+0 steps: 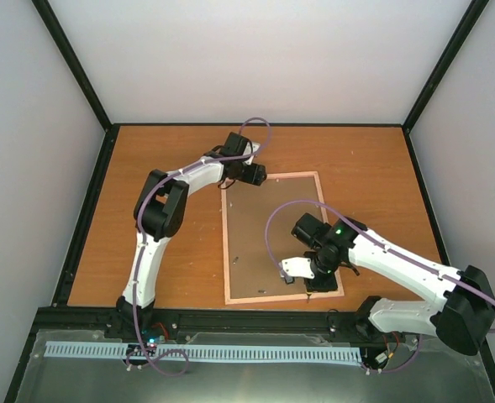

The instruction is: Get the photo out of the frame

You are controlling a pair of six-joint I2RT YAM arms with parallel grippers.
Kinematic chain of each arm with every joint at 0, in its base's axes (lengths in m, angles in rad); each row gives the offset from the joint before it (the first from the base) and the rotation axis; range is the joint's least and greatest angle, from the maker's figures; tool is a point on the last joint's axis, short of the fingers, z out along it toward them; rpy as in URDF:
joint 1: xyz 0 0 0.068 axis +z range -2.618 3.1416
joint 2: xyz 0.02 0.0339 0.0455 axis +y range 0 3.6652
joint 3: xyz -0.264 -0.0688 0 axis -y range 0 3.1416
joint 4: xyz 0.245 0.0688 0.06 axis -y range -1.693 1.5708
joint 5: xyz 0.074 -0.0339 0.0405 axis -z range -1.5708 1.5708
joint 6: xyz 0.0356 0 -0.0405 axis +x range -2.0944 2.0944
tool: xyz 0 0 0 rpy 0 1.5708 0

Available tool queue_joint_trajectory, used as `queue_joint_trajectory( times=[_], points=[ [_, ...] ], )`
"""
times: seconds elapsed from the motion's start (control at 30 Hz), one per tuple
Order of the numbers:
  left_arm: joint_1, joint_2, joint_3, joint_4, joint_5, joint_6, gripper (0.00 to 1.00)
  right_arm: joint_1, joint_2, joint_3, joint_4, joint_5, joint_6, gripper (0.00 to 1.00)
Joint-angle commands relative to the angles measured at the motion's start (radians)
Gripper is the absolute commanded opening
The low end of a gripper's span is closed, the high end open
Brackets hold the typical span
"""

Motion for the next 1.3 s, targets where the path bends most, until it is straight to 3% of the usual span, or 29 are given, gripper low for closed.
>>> queue_joint_trajectory(
  times=[0.0,0.33,0.6,0.83,1.03,1.27],
  points=[
    [0.015,-0.035,-0.048,-0.053,0.005,0.089,0.79,-0.013,-0.048,0.031,0.111,0.148,0.047,0.03],
    [0.034,-0.148,-0.241,-0.094,0.049,0.071,0.68,-0.205,-0.023,0.045,0.191,0.273,-0.042,0.03],
    [0.034,-0.304,-0.514,-0.131,-0.045,-0.009,0.66,-0.38,0.032,0.064,0.29,0.283,-0.097,0.03],
    [0.03,-0.565,-0.833,-0.038,0.038,-0.121,0.59,-0.477,0.055,0.092,0.338,0.283,-0.081,0.03],
    [-0.042,-0.748,-1.015,0.004,0.076,-0.218,0.55,-0.509,0.084,0.109,0.388,0.28,-0.065,0.03],
    [-0.148,-0.838,-1.162,0.032,0.044,-0.413,0.49,-0.574,0.16,0.15,0.456,0.244,-0.025,0.03]
  ],
)
